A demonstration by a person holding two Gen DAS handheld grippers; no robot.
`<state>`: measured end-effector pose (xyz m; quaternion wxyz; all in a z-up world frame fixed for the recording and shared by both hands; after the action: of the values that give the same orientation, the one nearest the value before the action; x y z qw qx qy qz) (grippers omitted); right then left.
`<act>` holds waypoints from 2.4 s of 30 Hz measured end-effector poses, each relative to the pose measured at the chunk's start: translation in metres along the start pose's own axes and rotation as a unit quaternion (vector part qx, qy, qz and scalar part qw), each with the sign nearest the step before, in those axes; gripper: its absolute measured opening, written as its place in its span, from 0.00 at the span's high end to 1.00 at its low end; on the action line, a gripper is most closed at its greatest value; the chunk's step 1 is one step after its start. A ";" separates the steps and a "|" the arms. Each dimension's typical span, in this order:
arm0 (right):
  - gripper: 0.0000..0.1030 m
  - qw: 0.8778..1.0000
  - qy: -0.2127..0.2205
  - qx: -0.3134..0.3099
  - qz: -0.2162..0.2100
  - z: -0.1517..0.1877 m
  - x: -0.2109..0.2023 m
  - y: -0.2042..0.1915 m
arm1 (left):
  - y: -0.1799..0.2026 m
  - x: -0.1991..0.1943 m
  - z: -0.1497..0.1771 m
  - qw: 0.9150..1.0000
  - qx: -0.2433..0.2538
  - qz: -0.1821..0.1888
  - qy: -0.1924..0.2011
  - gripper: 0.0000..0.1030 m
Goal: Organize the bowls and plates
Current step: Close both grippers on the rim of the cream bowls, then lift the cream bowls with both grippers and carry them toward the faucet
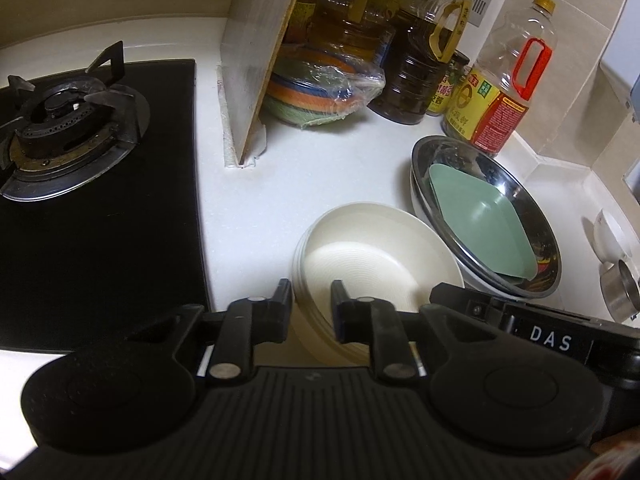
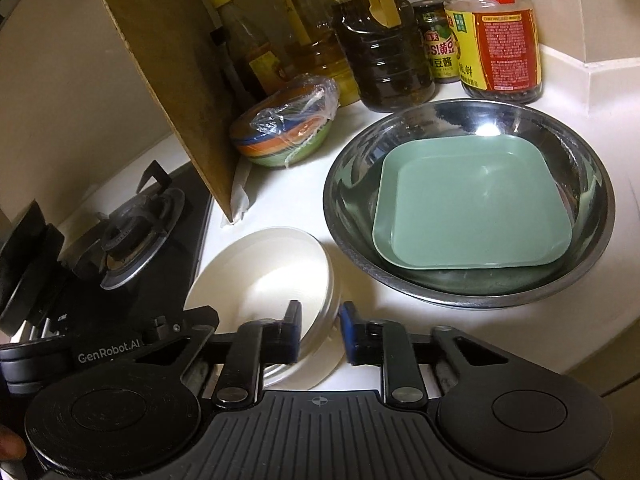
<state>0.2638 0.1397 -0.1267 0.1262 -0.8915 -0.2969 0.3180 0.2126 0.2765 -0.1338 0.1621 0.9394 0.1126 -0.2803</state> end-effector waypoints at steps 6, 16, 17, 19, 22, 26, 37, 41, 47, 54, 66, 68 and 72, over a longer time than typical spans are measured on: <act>0.82 1.000 0.005 -0.010 0.001 0.001 -0.007 -0.003 | 0.002 -0.008 0.000 1.000 0.017 0.003 0.010 0.87; 0.82 1.000 0.016 0.008 -0.018 -0.006 -0.050 -0.005 | 0.024 -0.048 -0.012 0.999 0.027 0.021 0.029 0.88; 0.82 1.000 0.019 0.012 -0.016 -0.008 -0.057 -0.002 | 0.031 -0.050 -0.013 0.999 0.031 0.027 0.031 0.88; 0.82 0.999 0.029 0.021 -0.010 -0.014 -0.071 0.007 | 0.049 -0.052 -0.016 0.998 0.042 0.039 0.034 0.88; 0.82 0.998 0.046 0.033 0.005 -0.025 -0.092 0.028 | 0.082 -0.050 -0.019 0.996 0.055 0.064 0.038 0.88; 0.82 0.996 0.066 0.047 0.037 -0.041 -0.124 0.065 | 0.139 -0.040 -0.020 0.991 0.074 0.103 0.036 0.88; 0.82 0.977 0.123 0.086 0.153 -0.092 -0.210 0.202 | 0.321 0.005 -0.010 0.967 0.125 0.220 0.025 0.88; 0.82 0.968 0.138 0.094 0.185 -0.111 -0.228 0.248 | 0.380 0.022 -0.010 0.959 0.139 0.244 0.031 0.88; 0.82 0.959 0.160 0.098 0.213 -0.143 -0.242 0.307 | 0.446 0.052 -0.018 0.951 0.151 0.267 0.045 0.88; 0.82 0.950 0.180 0.105 0.234 -0.179 -0.236 0.361 | 0.497 0.092 -0.030 0.945 0.168 0.273 0.063 0.88; 0.82 0.935 0.187 0.136 0.268 -0.201 -0.216 0.423 | 0.546 0.145 -0.028 0.942 0.180 0.278 0.055 0.88; 0.82 0.934 0.186 0.138 0.272 -0.203 -0.212 0.430 | 0.551 0.151 -0.027 0.942 0.182 0.276 0.051 0.88; 0.82 0.933 0.177 0.143 0.279 -0.201 -0.203 0.442 | 0.556 0.166 -0.021 0.945 0.184 0.269 0.037 0.88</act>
<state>0.4658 -0.3412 -0.0557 0.2095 -0.9528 0.0399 0.2163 0.5265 -0.2082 -0.0761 0.0515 0.9578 -0.1923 -0.2072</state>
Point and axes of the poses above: each gripper's, at about its wrist camera, not at the fingertips, and x roughly the way its jaws point, y to its right, z to its underside, the point moved 9 cm from there along x, roughly the way its jaws point, and after that the axes turned 15 degrees about y, right-handed, at the moved point
